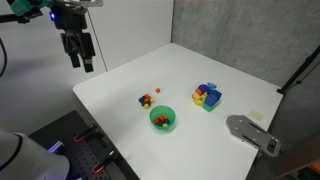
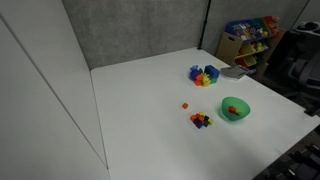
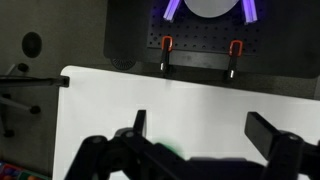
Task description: Put a small orange block in the bowl
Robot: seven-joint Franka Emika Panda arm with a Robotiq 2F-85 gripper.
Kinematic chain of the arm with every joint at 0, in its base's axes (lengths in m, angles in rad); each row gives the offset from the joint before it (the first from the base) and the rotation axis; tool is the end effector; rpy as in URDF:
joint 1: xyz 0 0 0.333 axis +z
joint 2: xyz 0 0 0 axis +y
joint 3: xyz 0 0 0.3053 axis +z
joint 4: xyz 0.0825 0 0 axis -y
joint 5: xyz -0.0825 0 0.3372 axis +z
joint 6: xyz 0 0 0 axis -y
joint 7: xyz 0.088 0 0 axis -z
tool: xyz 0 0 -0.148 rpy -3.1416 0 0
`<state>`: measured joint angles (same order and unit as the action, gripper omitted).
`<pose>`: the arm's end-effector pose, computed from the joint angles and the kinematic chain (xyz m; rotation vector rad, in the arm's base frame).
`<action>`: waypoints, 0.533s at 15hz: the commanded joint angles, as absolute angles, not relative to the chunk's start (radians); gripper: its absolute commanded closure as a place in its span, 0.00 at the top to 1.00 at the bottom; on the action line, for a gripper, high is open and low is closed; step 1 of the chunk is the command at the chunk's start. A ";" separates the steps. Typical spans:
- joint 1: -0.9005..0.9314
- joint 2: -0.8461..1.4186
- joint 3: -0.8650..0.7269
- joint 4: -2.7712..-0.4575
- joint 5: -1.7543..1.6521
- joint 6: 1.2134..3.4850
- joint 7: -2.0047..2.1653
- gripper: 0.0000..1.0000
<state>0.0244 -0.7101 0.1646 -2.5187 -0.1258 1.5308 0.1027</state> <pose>0.2539 0.0320 0.4534 2.8524 0.0637 -0.3657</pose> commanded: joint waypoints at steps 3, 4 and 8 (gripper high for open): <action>0.039 -0.641 0.151 -2.485 -0.141 1.605 0.121 1.00; 0.039 -0.623 0.151 -2.480 -0.138 1.630 0.122 1.00; 0.041 -0.543 0.153 -2.463 -0.132 1.730 0.125 1.00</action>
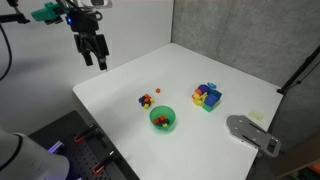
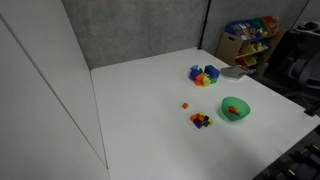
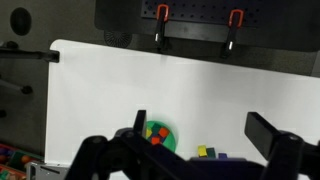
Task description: Put a small orange block in the bowl
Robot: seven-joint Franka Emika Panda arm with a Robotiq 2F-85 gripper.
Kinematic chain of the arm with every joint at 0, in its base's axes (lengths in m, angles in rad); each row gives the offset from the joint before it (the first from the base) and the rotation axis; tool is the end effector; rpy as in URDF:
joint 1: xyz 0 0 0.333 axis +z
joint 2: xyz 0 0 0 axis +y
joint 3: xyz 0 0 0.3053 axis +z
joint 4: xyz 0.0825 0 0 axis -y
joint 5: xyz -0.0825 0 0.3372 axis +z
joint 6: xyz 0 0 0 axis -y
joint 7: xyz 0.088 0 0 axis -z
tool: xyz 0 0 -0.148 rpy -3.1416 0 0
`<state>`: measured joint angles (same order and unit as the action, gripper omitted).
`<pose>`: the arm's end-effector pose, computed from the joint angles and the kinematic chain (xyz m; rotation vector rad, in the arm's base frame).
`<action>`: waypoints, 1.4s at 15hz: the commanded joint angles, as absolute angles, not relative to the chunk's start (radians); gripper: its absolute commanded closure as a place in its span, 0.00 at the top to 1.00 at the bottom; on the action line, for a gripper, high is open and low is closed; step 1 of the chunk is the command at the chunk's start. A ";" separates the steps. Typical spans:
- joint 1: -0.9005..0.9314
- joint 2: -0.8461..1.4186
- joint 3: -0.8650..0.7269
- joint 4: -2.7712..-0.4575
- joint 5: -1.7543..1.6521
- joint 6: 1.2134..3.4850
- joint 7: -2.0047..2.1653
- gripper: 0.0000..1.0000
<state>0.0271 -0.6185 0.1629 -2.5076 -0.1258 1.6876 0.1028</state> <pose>0.2913 0.0399 0.4401 2.8859 0.1088 -0.2599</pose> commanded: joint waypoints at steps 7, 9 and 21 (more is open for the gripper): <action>0.051 -0.370 0.155 -2.421 -0.122 1.952 0.141 1.00; 0.050 -0.318 0.157 -2.409 -0.126 2.027 0.151 1.00; 0.058 0.082 0.131 -2.224 -0.135 2.336 0.182 1.00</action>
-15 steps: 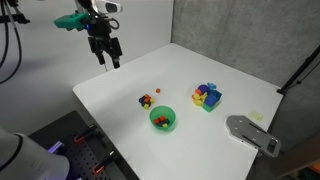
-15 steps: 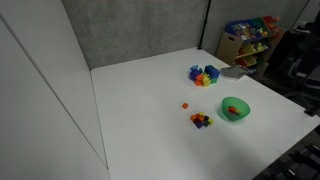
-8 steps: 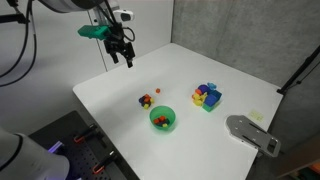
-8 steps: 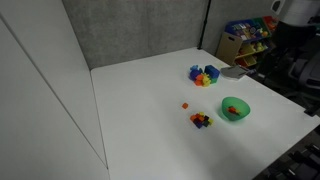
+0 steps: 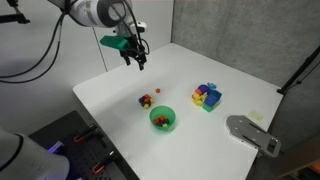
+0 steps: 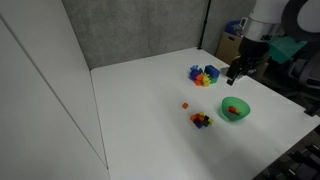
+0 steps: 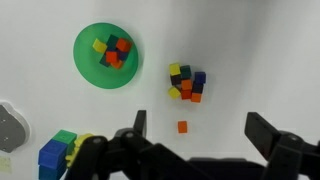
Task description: Put a small orange block in the bowl
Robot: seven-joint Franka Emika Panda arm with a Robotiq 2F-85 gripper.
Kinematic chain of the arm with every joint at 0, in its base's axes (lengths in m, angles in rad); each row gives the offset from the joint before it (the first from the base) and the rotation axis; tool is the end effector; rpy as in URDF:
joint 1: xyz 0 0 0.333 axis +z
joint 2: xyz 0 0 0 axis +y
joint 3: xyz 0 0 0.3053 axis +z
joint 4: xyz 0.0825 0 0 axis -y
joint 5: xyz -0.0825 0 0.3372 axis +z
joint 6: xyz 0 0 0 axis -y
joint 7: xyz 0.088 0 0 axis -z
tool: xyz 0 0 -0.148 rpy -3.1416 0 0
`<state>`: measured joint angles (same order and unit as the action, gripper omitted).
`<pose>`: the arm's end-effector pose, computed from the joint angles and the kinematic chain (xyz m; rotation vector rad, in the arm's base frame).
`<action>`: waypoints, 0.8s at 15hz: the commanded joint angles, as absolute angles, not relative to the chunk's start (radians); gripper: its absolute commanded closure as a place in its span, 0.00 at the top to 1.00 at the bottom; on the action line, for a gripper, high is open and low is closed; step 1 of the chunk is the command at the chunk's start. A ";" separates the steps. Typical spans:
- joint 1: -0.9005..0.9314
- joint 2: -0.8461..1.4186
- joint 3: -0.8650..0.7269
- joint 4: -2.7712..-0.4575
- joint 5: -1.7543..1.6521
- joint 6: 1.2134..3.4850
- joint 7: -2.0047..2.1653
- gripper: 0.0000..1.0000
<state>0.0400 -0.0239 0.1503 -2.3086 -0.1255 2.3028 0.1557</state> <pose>0.4676 0.0835 0.3356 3.0427 0.1793 0.0522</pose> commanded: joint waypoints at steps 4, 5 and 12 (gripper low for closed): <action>0.076 0.226 0.111 -2.137 -0.144 2.403 0.197 1.00; 0.084 0.262 0.103 -2.112 -0.142 2.413 0.201 1.00; 0.144 0.475 0.032 -1.935 -0.137 2.480 0.253 1.00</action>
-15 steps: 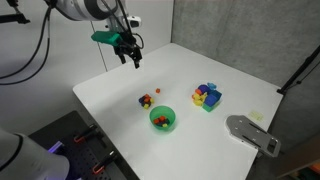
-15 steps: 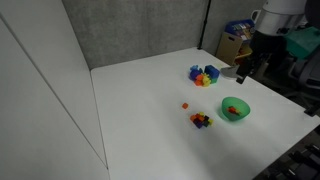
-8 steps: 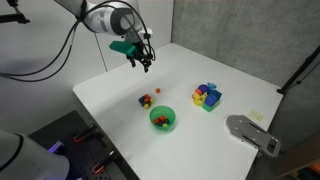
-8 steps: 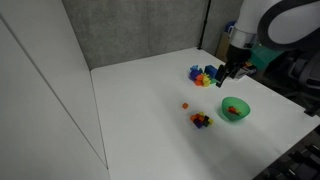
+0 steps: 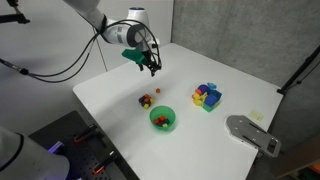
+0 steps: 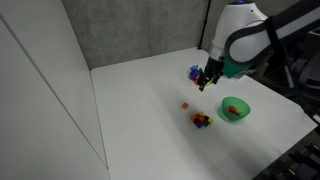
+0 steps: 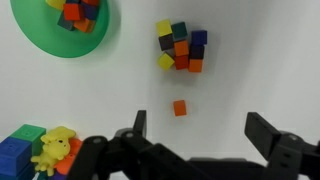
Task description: Put a small orange block in the bowl
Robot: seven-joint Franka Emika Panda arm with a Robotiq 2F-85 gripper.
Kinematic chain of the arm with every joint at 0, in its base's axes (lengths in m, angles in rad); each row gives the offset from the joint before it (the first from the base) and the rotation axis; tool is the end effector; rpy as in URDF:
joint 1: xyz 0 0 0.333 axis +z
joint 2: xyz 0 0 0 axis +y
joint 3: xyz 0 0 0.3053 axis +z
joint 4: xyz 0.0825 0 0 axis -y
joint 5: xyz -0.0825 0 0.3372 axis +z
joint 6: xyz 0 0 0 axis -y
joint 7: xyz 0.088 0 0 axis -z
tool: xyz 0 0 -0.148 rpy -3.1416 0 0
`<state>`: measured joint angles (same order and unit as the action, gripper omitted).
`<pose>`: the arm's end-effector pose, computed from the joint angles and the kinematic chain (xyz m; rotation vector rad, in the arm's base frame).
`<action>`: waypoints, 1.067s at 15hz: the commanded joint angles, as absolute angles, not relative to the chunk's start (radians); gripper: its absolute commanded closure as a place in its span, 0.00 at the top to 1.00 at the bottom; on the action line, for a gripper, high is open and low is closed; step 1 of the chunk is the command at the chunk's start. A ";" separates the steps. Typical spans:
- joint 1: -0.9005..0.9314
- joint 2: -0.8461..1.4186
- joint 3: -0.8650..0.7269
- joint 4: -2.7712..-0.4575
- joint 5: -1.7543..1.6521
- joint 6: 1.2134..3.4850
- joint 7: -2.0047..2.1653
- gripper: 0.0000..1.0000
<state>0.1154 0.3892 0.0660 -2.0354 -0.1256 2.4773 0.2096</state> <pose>0.5630 0.0999 0.2416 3.0949 0.0976 0.0993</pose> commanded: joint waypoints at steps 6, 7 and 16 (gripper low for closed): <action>0.157 0.536 0.004 -1.877 -0.117 2.477 0.249 1.00; 0.159 0.547 -0.002 -1.861 -0.117 2.472 0.252 1.00; 0.156 0.635 -0.008 -1.802 -0.117 2.491 0.233 1.00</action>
